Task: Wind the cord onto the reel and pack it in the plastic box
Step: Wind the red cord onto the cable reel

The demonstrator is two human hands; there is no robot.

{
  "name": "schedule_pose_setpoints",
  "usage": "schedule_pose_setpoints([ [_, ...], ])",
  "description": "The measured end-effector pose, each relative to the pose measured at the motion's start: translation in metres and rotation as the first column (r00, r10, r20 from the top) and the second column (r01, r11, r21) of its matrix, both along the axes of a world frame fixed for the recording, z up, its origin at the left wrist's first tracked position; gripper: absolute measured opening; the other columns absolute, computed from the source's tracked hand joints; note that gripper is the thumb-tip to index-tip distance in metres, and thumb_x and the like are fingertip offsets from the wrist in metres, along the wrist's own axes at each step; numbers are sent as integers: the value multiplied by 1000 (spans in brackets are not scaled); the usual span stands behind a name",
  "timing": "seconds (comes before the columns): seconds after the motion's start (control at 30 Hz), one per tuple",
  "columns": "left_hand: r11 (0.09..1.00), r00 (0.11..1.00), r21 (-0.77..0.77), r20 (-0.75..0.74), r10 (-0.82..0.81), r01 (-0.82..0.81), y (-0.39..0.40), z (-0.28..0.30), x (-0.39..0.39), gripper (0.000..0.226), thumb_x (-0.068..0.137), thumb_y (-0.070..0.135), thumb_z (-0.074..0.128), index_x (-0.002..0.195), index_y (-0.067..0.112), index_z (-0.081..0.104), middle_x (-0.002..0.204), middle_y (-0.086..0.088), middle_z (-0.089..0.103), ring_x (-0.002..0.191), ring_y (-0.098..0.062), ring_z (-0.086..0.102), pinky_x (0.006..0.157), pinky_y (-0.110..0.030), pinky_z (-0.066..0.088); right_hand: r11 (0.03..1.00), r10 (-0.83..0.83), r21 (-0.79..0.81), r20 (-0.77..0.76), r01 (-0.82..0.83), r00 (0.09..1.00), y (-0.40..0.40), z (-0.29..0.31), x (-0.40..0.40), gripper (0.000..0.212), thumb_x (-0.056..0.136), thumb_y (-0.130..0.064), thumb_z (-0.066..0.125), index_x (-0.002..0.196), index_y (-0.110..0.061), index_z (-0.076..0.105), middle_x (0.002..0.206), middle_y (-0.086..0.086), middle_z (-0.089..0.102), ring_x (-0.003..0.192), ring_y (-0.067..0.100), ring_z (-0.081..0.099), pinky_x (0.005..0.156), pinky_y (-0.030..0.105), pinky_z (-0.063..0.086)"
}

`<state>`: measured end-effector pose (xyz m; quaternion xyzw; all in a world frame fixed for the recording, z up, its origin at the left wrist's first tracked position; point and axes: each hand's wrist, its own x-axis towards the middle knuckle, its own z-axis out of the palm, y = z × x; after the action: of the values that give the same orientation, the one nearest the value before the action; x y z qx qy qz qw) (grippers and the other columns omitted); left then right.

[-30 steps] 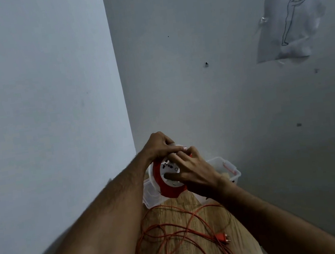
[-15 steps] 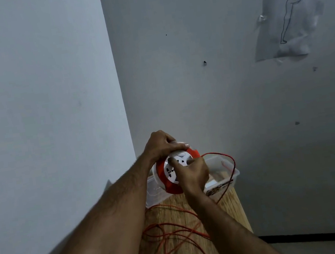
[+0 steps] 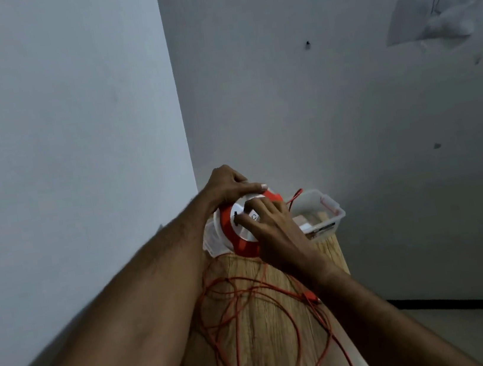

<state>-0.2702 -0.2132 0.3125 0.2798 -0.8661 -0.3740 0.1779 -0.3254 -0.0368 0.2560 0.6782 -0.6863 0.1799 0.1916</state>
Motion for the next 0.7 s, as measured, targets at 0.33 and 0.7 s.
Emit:
schedule_pose_setpoints([
  [0.33,991,985,94,140,-106,93,6,-26,20,41,78,51,83,83,10,83,77,-6,79,74,-26,77,72,-38,62,967,249,137,-315,-216,916,12,-9,-6,53,84,-13,75,131,-24,55,137,12,48,125,30,42,107,58,36],
  [0.7,991,996,120,71,-62,53,13,-42,24,32,80,38,85,56,21,74,51,7,66,45,-2,58,48,-19,43,995,-6,101,-58,12,998,9,-24,4,61,76,-38,72,134,-21,59,138,18,49,117,36,56,92,52,49],
])
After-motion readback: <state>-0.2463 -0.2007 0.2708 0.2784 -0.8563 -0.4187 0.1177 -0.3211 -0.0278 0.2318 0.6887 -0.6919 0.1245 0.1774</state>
